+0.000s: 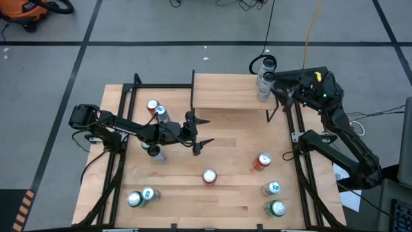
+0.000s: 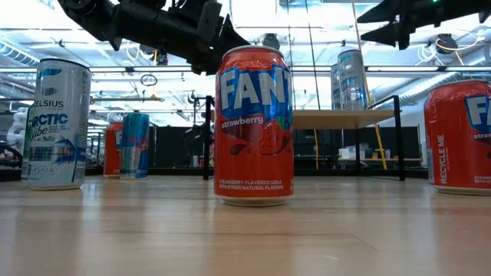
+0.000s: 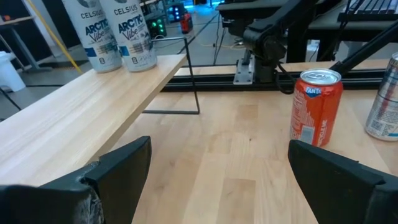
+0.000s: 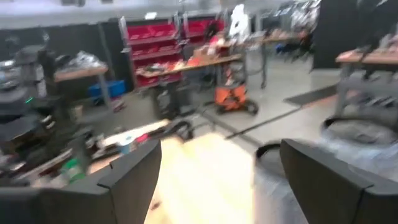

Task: Place canned beverage on shelf
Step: Put the right white-blue soda can on the shelf aligned with the other white-blue soda can

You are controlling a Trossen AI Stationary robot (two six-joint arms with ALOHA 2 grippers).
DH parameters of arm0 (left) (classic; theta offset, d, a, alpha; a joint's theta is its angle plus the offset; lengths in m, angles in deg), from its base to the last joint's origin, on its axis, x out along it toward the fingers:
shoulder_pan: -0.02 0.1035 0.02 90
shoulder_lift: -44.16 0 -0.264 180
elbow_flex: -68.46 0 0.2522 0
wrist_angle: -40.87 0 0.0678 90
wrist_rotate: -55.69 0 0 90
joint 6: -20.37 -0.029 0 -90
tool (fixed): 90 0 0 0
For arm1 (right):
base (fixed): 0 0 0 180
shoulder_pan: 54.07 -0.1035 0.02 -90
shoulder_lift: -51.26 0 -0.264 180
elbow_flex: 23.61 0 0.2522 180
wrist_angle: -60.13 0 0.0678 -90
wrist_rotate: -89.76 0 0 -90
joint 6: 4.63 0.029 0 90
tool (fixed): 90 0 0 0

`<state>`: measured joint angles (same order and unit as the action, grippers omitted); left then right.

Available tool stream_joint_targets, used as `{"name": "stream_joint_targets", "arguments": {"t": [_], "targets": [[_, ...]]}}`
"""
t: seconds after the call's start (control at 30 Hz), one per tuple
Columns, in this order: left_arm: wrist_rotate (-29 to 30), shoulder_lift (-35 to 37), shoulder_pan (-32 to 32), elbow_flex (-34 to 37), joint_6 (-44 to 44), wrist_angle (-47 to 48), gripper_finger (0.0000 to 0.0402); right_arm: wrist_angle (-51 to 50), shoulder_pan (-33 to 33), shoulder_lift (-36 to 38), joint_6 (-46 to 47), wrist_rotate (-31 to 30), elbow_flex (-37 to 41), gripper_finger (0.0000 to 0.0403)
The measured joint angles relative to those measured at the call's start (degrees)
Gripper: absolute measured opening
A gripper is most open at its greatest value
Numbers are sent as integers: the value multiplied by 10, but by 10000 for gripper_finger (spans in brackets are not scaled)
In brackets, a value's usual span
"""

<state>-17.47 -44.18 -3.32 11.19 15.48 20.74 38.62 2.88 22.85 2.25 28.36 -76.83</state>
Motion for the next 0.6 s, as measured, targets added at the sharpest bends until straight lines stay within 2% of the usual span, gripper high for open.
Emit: {"name": "stream_joint_targets", "arguments": {"t": [0.13, 0.27, 0.33, 0.47, 0.6], "targets": [[2, 0, 0, 0, 0, 6, 372, -79, -17, 31, -13, -4, 0, 309], [2, 0, 0, 0, 0, 6, 372, -146, -37, 52, -28, -46, 27, 277], [2, 0, 3, 0, 0, 4, 372, -137, -46, 55, -18, -62, 68, 253], [2, 0, 7, 0, 1, 3, 372, -48, -57, 40, 8, -98, 151, 202], [2, 0, 7, 0, 1, 5, 372, -2, -57, 30, -3, -159, 178, 163]]}}
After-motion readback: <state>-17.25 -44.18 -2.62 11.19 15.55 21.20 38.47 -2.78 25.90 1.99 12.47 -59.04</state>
